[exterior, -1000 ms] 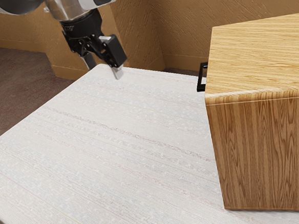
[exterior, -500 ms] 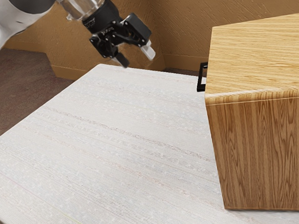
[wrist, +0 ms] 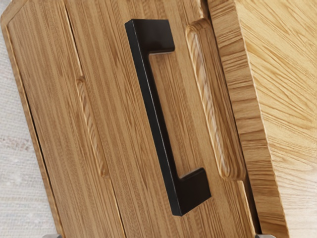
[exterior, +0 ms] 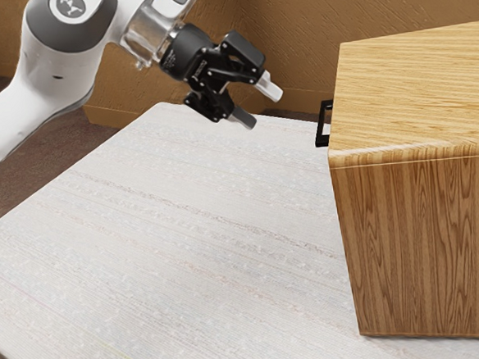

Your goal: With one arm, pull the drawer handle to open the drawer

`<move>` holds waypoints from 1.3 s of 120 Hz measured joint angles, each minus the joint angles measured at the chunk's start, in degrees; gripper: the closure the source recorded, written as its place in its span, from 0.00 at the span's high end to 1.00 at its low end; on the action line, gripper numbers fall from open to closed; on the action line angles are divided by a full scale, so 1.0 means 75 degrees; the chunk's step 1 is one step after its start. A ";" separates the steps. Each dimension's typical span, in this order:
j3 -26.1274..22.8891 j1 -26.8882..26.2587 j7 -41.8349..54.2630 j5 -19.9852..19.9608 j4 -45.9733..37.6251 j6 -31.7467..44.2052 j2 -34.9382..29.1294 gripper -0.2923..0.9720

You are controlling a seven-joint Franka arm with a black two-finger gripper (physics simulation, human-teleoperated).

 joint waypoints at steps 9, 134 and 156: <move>-0.0100 -0.0029 -0.0001 -0.0018 0.0073 0.0192 0.0161 0.61; -0.0349 -0.0043 -0.0161 0.0324 0.0362 0.0909 0.1221 0.61; -0.0359 0.0030 -0.0235 0.0642 -0.0258 0.0914 0.0758 0.61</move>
